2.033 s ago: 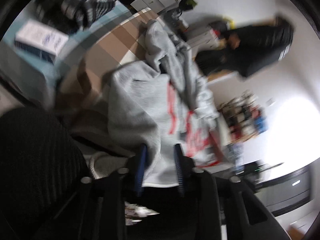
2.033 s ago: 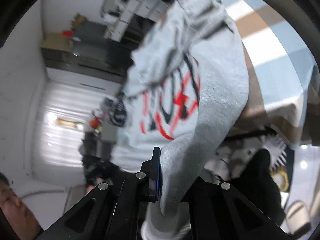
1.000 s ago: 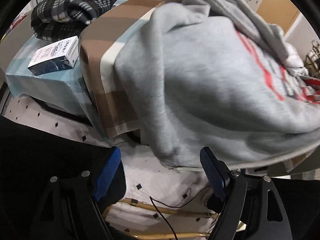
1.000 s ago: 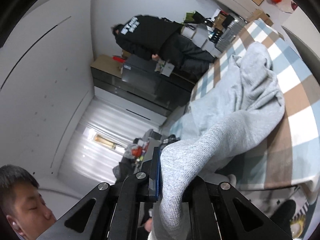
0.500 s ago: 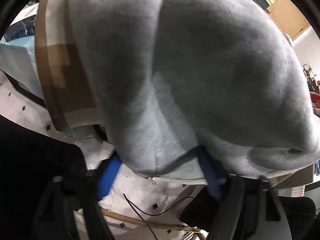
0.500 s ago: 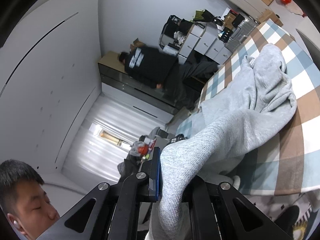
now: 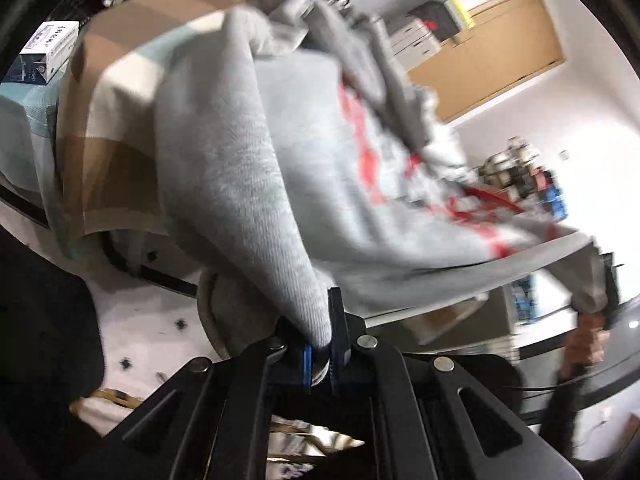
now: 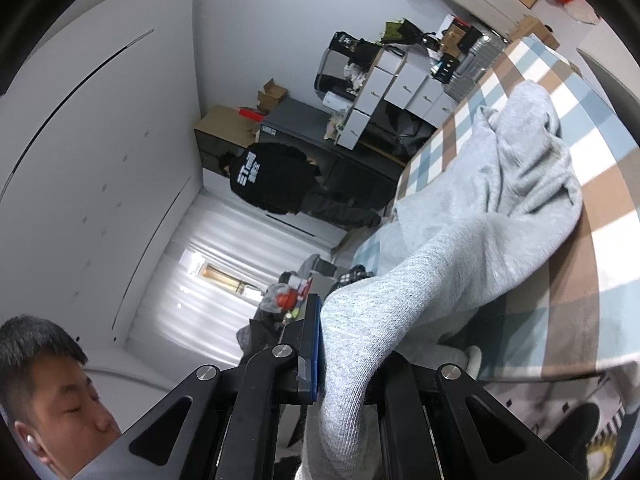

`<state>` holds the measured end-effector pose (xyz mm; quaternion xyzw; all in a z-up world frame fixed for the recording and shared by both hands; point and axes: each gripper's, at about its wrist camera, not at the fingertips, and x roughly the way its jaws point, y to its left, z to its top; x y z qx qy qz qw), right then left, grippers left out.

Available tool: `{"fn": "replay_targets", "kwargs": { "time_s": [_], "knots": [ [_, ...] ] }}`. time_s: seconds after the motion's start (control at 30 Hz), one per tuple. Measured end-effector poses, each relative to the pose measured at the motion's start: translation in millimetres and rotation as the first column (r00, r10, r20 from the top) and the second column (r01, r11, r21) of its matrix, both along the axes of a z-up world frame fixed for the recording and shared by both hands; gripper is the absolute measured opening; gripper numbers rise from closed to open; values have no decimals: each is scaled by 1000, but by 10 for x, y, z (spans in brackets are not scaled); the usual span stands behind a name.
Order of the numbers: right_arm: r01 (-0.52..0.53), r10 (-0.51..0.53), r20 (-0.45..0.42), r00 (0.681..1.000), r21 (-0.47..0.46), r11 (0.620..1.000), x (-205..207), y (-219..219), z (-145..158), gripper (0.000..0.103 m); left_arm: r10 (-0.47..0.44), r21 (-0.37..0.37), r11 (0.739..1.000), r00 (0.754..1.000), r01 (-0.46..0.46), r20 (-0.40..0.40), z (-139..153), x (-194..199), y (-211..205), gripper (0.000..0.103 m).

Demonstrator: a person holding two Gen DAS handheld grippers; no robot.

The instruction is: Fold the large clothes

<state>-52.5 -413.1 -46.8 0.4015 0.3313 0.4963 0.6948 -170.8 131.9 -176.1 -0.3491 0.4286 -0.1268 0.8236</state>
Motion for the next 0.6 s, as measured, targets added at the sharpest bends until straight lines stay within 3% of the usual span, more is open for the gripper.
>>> {"fn": "replay_targets", "kwargs": {
  "time_s": [0.23, 0.4, 0.6],
  "knots": [
    [36, -35, -28, 999, 36, 999, -83, -141, -121, 7, -21, -160, 987, 997, 33, 73, 593, 4, 137, 1],
    [63, -61, -27, 998, 88, 994, 56, -128, -13, 7, 0, -243, 969, 982, 46, 186, 1237, 431, 278, 1],
    [123, -117, -43, 992, 162, 979, 565, -60, 284, 7, 54, -271, 962, 954, 30, 296, 1596, 1215, 405, 1]
  ]
}}
